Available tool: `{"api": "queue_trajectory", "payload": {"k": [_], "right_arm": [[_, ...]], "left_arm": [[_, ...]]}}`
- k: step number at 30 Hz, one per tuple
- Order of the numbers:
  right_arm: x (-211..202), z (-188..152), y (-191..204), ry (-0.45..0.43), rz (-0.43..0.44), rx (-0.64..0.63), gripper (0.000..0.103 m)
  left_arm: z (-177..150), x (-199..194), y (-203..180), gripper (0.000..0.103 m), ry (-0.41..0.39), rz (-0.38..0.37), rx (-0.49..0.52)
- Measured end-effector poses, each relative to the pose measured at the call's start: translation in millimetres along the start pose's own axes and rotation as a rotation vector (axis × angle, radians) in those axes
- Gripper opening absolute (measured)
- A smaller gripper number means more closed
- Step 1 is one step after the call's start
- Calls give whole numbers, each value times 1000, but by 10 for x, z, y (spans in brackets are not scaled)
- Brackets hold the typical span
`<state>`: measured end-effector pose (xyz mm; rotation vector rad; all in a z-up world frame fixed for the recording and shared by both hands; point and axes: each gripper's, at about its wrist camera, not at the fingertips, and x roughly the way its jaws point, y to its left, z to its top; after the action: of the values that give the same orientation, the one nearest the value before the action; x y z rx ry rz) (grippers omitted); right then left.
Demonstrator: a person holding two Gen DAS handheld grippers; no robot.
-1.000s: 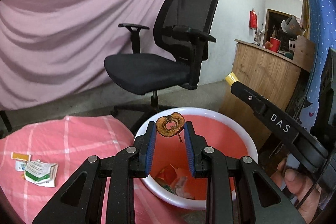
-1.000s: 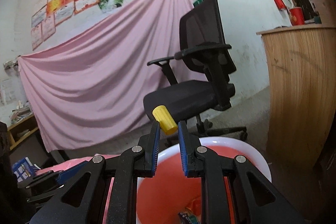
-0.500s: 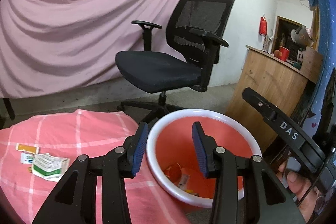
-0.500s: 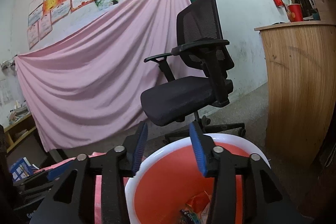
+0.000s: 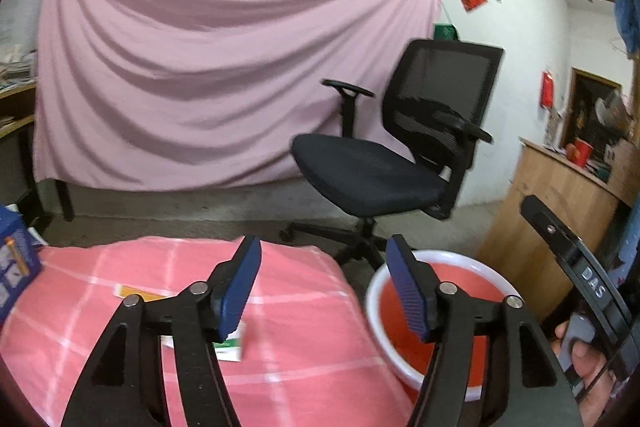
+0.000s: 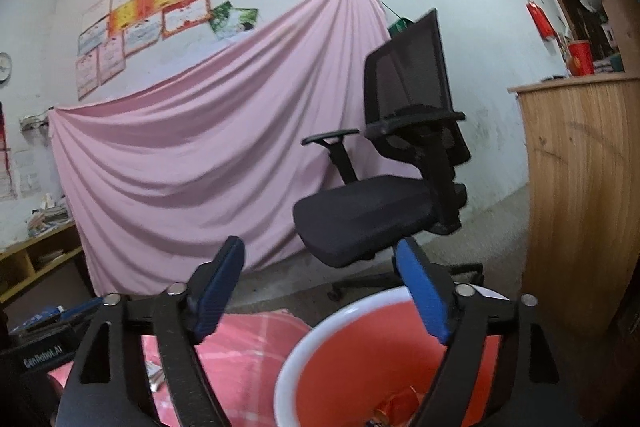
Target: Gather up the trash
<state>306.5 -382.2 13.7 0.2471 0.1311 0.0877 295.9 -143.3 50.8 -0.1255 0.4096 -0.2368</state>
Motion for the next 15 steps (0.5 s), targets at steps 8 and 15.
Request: {"api": "queue_trajectory", "payload": {"k": [8,15], "right_arm": [[78,-43,406,-38,57,-41,103],[81,-155,788,-73,139,-121,103]], "left_arm": [[-7,-349,529,98,-103,120,-43],[-104,-599,955,99,-151,217,-75]]}}
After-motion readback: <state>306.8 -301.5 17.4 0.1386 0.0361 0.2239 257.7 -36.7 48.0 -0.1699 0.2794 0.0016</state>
